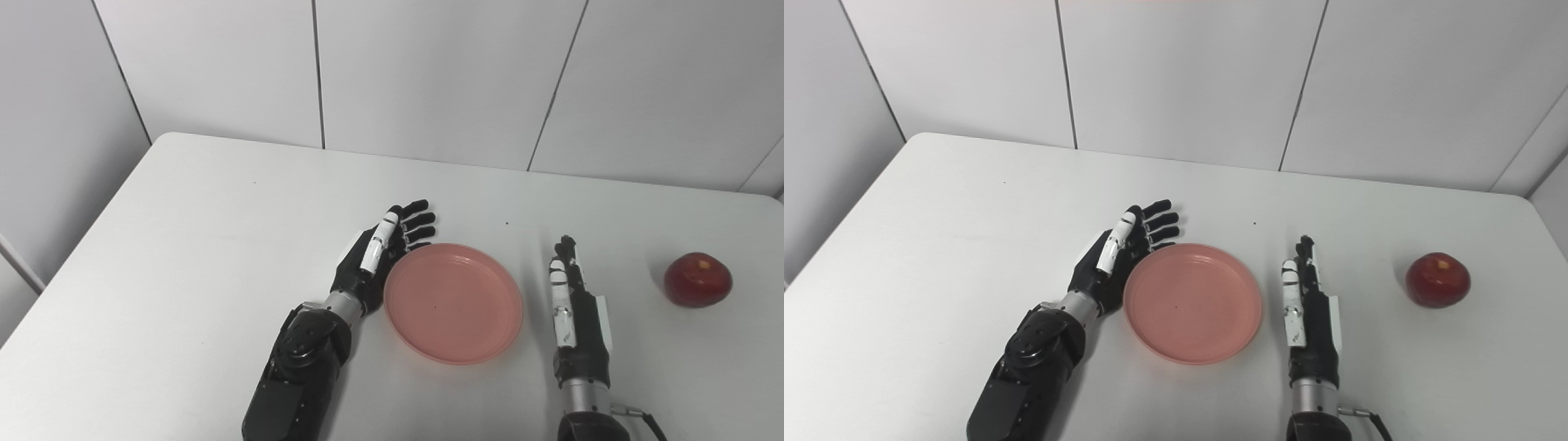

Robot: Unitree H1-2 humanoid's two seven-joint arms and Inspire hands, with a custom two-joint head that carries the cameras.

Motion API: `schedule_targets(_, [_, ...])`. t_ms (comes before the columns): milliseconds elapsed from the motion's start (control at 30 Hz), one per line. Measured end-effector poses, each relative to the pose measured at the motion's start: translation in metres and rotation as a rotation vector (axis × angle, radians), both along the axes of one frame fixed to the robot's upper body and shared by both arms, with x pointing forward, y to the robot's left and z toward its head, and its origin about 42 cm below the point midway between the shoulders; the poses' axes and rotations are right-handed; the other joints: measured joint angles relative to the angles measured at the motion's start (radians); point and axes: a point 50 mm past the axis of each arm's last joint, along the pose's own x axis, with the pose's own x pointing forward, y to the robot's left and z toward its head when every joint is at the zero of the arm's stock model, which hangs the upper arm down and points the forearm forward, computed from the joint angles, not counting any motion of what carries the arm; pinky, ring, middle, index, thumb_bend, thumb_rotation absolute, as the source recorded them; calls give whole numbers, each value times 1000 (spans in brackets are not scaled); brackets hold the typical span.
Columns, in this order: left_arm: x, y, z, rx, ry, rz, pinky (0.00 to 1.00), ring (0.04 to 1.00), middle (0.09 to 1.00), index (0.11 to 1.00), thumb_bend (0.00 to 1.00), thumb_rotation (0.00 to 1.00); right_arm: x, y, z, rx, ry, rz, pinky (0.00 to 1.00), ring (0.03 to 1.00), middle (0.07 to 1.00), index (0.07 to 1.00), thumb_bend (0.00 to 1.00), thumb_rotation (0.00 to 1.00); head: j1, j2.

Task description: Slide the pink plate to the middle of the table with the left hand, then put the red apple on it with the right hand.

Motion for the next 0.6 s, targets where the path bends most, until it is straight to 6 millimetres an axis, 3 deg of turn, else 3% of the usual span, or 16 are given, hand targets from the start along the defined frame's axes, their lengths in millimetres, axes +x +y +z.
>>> schedule_targets(333, [-2,0,-1,-3,2,-9,819,849,849,829,338,1000,2,0,1,-36,24,-7,959,948,946,948,241,1000,-77,5])
schedule_targets(500, [-2,2,-2,-8,4,-2,817,849,848,828,332,1000,5,-2,11,-59,16,-4,936,935,936,938,241,1000,-104,3])
schedule_targets(600, [-2,3,-2,-13,6,3,816,847,848,830,340,1000,8,-7,16,-90,1,-8,913,928,933,940,289,1000,-132,0])
